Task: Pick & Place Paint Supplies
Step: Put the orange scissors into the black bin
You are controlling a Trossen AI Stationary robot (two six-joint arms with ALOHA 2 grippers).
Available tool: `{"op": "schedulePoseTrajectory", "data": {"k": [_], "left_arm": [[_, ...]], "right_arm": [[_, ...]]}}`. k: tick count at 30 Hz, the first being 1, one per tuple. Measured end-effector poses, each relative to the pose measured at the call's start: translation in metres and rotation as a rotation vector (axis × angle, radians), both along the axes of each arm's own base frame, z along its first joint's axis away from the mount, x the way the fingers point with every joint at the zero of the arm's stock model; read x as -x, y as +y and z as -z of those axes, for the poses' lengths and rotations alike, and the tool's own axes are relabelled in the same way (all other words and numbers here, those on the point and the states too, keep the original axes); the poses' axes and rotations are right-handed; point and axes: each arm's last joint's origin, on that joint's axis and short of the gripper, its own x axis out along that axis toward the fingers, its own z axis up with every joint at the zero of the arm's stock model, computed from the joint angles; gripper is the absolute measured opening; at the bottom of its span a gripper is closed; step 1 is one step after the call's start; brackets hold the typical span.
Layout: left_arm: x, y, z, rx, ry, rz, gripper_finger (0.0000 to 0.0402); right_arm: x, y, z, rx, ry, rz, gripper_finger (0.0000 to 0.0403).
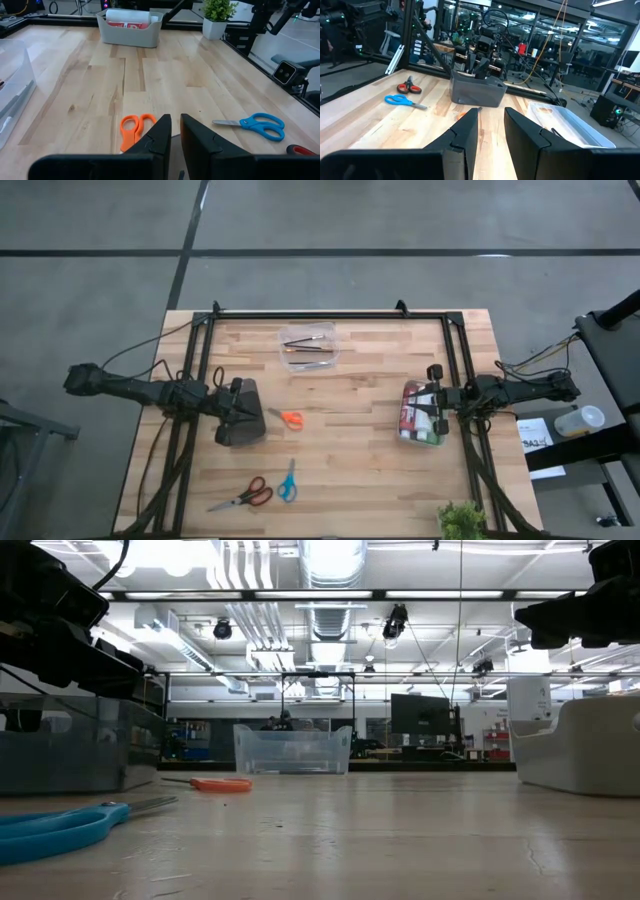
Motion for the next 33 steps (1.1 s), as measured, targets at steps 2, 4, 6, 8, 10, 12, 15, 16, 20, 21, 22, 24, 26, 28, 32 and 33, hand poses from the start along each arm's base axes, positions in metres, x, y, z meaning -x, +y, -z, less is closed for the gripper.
{"op": "schedulePoseTrajectory", "data": {"k": [2, 4, 6, 8, 10, 12, 15, 16, 20, 21, 22, 24, 26, 28, 32, 33], "left_arm": [[0.0, 0.0, 0.0, 0.0, 0.0, 0.0, 0.0051], [0.0, 0.0, 0.0, 0.0, 0.0, 0.0, 0.0051], [0.0, 0.0, 0.0, 0.03, 0.006, -0.009, 0.0051], [0.0, 0.0, -0.001, 0.109, 0.015, -0.032, 0.0051], [-0.001, 0.0, -0.003, 0.238, 0.01, -0.067, 0.0051], [-0.001, 0.0, -0.006, 0.326, 0.003, -0.095, 0.0051], [-0.001, 0.0, -0.011, 0.34, 0.068, -0.114, 0.0051], [-0.001, 0.0, -0.018, 0.339, 0.07, -0.121, 0.0051], [-0.005, 0.0, -0.053, 0.323, 0.051, -0.141, 0.0051], [-0.007, 0.0, -0.064, 0.313, 0.044, -0.136, 0.0051], [-0.009, 0.0, -0.074, 0.302, 0.046, -0.133, 0.0051], [-0.016, -0.002, -0.09, 0.281, 0.086, -0.135, 0.0051], [-0.026, -0.003, -0.099, 0.264, 0.174, -0.148, 0.0051], [-0.04, -0.006, -0.108, 0.253, 0.242, -0.164, 0.0051], [-0.075, -0.012, -0.113, 0.214, 0.4, -0.185, 0.0051], [-0.083, -0.013, -0.113, 0.206, 0.438, -0.191, 0.0051]], "right_arm": [[0.0, 0.0, 0.0, 0.0, 0.0, 0.0, 0.0091], [0.0, 0.0, 0.0, 0.0, 0.0, 0.0, 0.0091], [0.0, 0.0, 0.0, 0.0, 0.0, 0.0, 0.0091], [0.0, 0.0, 0.0, 0.0, 0.0, 0.0, 0.0091], [0.0, 0.0, 0.0, 0.0, -0.001, 0.0, 0.0091], [0.0, 0.0, 0.0, 0.0, -0.001, 0.0, 0.0091], [0.0, 0.0, 0.0, 0.0, -0.001, 0.0, 0.0091], [0.0, 0.0, 0.0, 0.0, -0.001, 0.0, 0.0091], [0.0, 0.0, 0.0, 0.0, -0.001, 0.0, 0.0091], [0.0, 0.0, 0.0, -0.001, -0.002, -0.001, 0.0091], [0.0, 0.0, 0.0, 0.0, -0.001, -0.002, 0.0091], [0.0, 0.0, 0.0, 0.0, -0.001, -0.002, 0.0091], [0.0, 0.0, 0.0, 0.0, 0.0, -0.002, 0.0091], [0.0, 0.0, 0.0, 0.0, -0.001, -0.001, 0.0091], [0.0, 0.0, 0.0, 0.0, -0.001, -0.001, 0.0091], [0.0, 0.0, 0.0, 0.0, -0.001, -0.001, 0.0091]]}}
